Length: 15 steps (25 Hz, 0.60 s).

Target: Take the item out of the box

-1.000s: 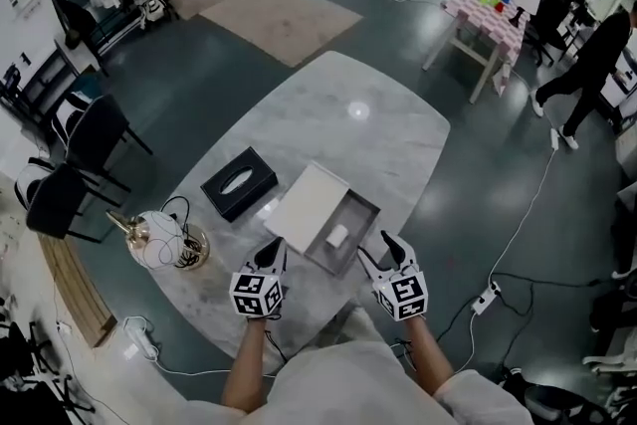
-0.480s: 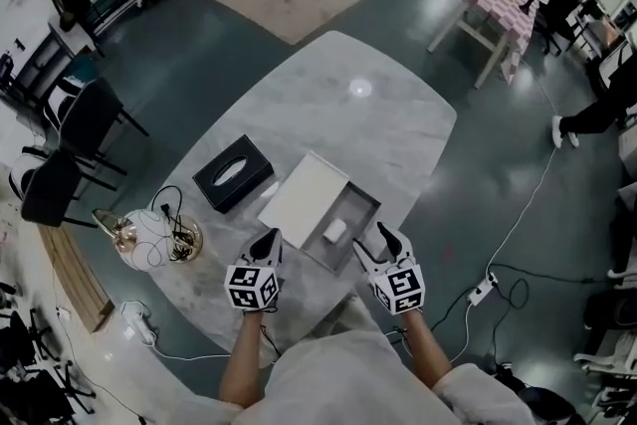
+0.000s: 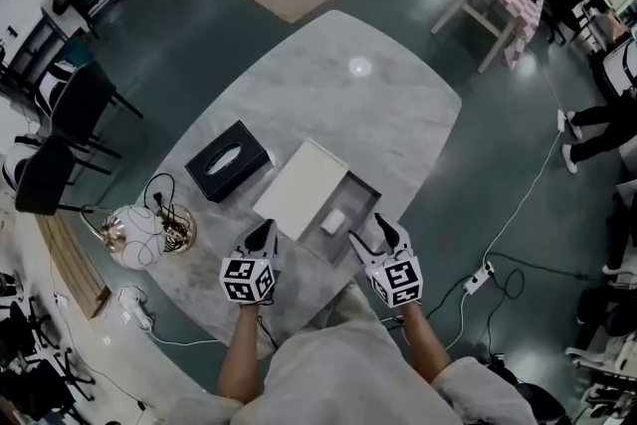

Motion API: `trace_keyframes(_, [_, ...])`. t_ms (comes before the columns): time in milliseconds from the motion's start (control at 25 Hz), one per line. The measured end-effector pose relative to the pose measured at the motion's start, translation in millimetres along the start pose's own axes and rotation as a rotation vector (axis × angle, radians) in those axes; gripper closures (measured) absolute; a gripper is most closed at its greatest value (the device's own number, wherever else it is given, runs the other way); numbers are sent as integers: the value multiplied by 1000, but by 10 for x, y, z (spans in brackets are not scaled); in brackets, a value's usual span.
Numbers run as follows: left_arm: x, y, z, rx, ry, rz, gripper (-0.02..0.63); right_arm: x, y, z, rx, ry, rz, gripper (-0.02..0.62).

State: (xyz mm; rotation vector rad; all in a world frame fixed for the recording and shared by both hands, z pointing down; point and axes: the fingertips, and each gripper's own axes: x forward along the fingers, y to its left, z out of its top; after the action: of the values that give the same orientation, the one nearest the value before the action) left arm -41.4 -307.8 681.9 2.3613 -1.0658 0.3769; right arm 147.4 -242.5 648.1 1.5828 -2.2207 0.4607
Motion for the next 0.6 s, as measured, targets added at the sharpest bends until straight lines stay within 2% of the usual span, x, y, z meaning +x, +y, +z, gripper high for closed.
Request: trace_keyframes(600, [32,3,-90,-24,10,16,589,251,90,-184,-101,108,108,304])
